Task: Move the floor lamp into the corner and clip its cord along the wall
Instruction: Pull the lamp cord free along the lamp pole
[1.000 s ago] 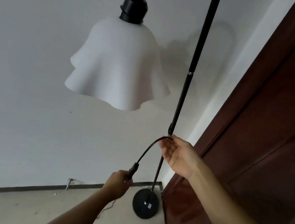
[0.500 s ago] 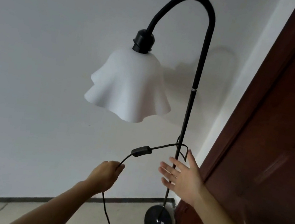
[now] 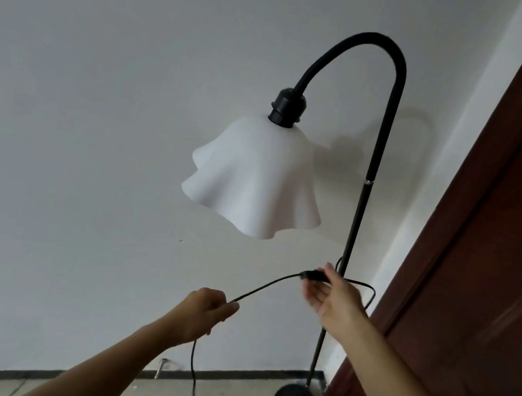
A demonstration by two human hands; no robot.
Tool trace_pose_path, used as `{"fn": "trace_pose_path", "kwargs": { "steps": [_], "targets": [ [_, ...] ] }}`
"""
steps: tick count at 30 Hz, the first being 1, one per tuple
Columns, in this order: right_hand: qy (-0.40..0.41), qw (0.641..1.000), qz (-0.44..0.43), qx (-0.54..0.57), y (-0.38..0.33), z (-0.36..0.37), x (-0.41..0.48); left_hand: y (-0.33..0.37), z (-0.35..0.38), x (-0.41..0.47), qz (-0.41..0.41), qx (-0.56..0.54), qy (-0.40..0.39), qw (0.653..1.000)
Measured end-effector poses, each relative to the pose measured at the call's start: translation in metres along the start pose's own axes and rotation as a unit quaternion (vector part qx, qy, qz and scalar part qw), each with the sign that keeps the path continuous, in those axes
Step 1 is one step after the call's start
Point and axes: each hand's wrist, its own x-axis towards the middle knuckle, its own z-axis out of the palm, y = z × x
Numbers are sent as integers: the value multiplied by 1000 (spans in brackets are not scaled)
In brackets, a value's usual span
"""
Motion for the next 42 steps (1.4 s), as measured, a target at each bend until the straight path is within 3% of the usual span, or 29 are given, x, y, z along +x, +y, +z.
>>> {"fn": "trace_pose_path", "kwargs": {
  "steps": [4,6,13,18,21,26,33,38,40,42],
  "targets": [
    [59,985,-25,157,-27,-25,15,-18,-16,-6,-4,-25,-30,999],
    [87,979,-29,184,-31,-36,17,-25,-19,-8,2,-11,-30,999],
    [-5,994,101,28,36,0,-11,-6,-21,-2,79,40,-28,996],
    [-22,990,123,-64,65,33,-28,0,-26,-4,33,-95,-33,994],
    [-16,995,103,-2,54,37,-30,-18,-30,-11,-19,-179,-58,982],
    [32,993,15,114,10,21,-23,-58,-22,-23,-88,-185,-75,976],
    [113,980,-46,160,-14,-32,-10,-79,-15,-25,-96,-192,-67,974],
    [146,985,38,81,31,-76,2,-75,-12,-14,-88,-198,-68,974],
    [146,984,98,-25,51,-97,4,-73,-9,-9,-82,-193,-67,975],
    [158,954,144,-210,65,-117,5,-71,-6,-4,-78,-179,-62,979]
  ]
}}
